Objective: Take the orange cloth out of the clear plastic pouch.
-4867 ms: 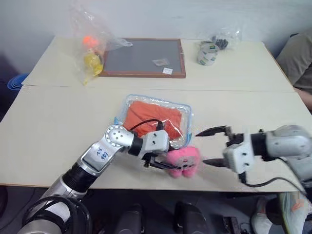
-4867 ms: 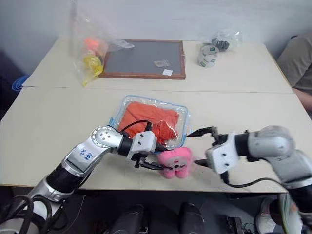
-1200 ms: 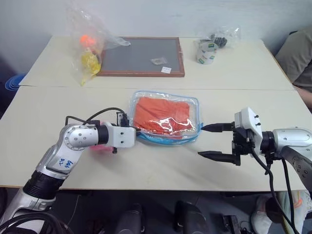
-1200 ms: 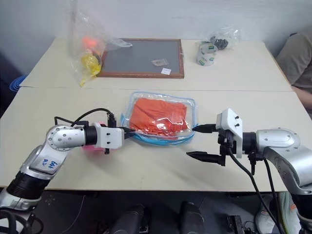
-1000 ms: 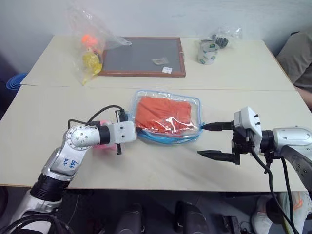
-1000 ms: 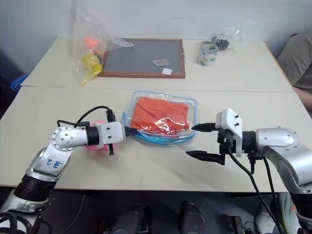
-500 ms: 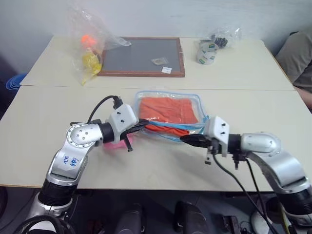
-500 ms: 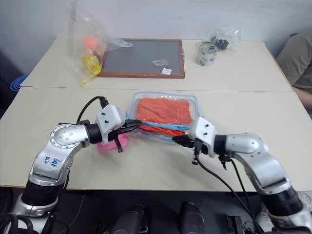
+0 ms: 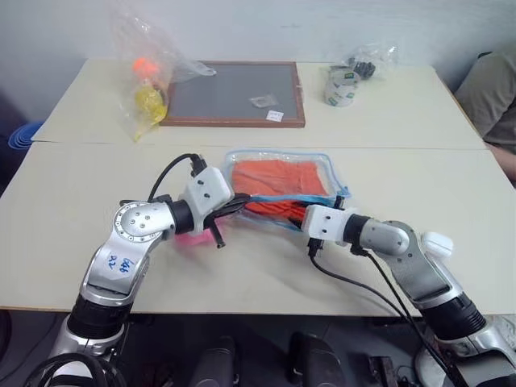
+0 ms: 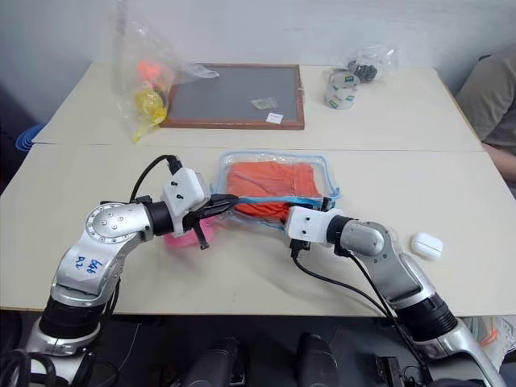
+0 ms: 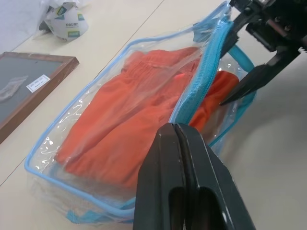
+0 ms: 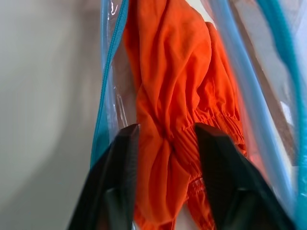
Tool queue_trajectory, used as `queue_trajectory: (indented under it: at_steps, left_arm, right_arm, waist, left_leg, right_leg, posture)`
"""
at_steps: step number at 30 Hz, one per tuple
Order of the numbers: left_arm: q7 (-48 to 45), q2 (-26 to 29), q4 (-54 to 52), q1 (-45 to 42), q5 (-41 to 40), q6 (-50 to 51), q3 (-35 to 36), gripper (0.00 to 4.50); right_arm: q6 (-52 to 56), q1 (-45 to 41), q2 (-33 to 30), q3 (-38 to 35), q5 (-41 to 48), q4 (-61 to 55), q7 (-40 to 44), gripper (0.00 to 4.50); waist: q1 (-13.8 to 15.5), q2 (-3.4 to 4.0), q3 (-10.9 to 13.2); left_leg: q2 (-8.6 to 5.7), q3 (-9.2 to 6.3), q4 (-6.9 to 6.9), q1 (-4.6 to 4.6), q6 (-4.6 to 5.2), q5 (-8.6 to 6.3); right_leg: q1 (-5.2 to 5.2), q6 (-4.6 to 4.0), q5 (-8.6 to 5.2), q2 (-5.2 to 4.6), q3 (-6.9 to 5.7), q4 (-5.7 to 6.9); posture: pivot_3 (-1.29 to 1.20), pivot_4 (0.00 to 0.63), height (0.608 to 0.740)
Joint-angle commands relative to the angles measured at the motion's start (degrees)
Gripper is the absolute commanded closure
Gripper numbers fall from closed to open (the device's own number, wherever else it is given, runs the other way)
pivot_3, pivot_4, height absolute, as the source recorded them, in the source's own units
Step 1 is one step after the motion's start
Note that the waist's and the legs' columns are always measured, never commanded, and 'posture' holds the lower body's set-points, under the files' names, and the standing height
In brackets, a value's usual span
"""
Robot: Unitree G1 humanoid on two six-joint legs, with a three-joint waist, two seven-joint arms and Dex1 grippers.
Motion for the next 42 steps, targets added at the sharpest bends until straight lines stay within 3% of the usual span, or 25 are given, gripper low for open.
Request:
queue_trajectory:
  at_steps: [1, 3, 15, 23, 27, 31, 39, 40, 42]
  left_arm:
    - [0.8, -0.4, -2.9, -1.1, -0.9, 0.0, 0.1, 4.5]
    - [0.8, -0.6, -3.2, -1.3, -1.1, 0.1, -0.2, 4.5]
    - [1.6, -1.9, -3.5, -3.0, -1.3, 1.0, -1.0, 4.5]
    - [2.2, -2.2, -3.4, -3.5, -1.6, 1.4, -0.6, 4.5]
    - [2.6, -2.2, -3.5, -3.1, -1.9, 1.6, 0.0, 4.5]
    - [3.0, -1.9, -3.6, -2.5, -2.0, 1.5, 0.1, 4.5]
    - [4.2, -2.6, -3.4, -2.1, -2.5, 2.2, 0.4, 4.5]
    - [4.4, -2.6, -3.3, -2.1, -2.7, 2.3, 0.4, 4.5]
    - [4.7, -2.6, -3.0, -2.0, -2.8, 2.2, 0.4, 4.5]
  right_arm:
    - [-2.1, -1.8, 1.6, 0.5, -3.4, -0.4, -2.2, 1.25]
    - [-2.3, -2.5, 2.7, 1.2, -5.3, 0.4, -2.8, 0.57]
    - [-6.7, -8.3, 5.6, 7.7, -17.5, 10.8, -4.4, 0.57]
    - [-2.9, -14.1, 10.8, 11.3, -28.6, 24.4, -13.4, 0.57]
    - [-0.1, -14.3, 12.3, 11.2, -29.2, 27.9, -14.1, 0.57]
    - [-0.4, -13.2, 12.9, 11.0, -26.7, 28.2, -11.9, 1.44]
    - [-0.2, -10.4, 11.0, 9.2, -24.0, 24.1, -8.1, 4.29]
    - [-0.3, -10.1, 10.6, 8.9, -23.8, 23.3, -7.7, 4.49]
    - [0.2, -9.1, 9.7, 7.9, -22.6, 21.5, -5.9, 4.49]
  waist:
    - [0.0, 0.0, 0.0]
    - [0.0, 0.0, 0.0]
    - [-0.4, 0.0, 0.0]
    - [-1.3, -0.09, -0.1]
    - [-1.3, -0.22, -0.2]
    - [-1.2, -0.32, -0.2]
    - [-1.2, -0.32, -0.2]
    - [-1.1, -0.32, -0.2]
    - [-1.1, -0.32, -0.2]
  left_leg:
    - [0.0, 0.0, 0.0, 0.0, 0.0, 0.0]
    - [0.0, 0.0, 0.0, 0.0, 0.0, 0.0]
    - [0.01, -0.03, 0.0, 0.0, -0.03, 0.02]
    - [0.11, -0.09, -0.01, 0.09, -0.11, 0.06]
    - [0.24, -0.12, -0.01, 0.14, -0.13, 0.09]
    - [0.24, -0.2, 0.0, 0.26, -0.13, 0.09]
    - [0.22, -0.32, -0.01, 0.31, -0.12, 0.09]
    - [0.21, -0.32, -0.01, 0.31, -0.12, 0.09]
    - [0.21, -0.36, -0.01, 0.31, -0.12, 0.09]
  right_leg:
    - [0.0, 0.0, 0.0, 0.0, 0.0, 0.0]
    - [0.0, 0.0, 0.0, 0.0, 0.0, 0.0]
    - [0.0, -0.01, -0.01, 0.04, 0.01, 0.0]
    - [0.06, -0.04, -0.02, 0.04, 0.02, 0.11]
    - [0.12, -0.05, -0.03, 0.04, 0.02, 0.13]
    - [0.31, -0.06, -0.03, 0.04, -0.01, 0.1]
    - [0.45, -0.06, -0.03, 0.03, -0.04, 0.04]
    - [0.45, -0.06, -0.03, 0.03, -0.04, 0.03]
    - [0.48, -0.06, -0.03, 0.03, -0.07, 0.02]
  posture:
    - [0.0, 0.15, 0.74]
    - [0.0, 0.15, 0.74]
    - [0.0, 0.15, 0.74]
    - [0.0, 0.15, 0.74]
    - [0.0, 0.15, 0.74]
    - [0.0, 0.15, 0.74]
    - [0.0, 0.15, 0.74]
    - [0.0, 0.15, 0.74]
    - [0.0, 0.15, 0.74]
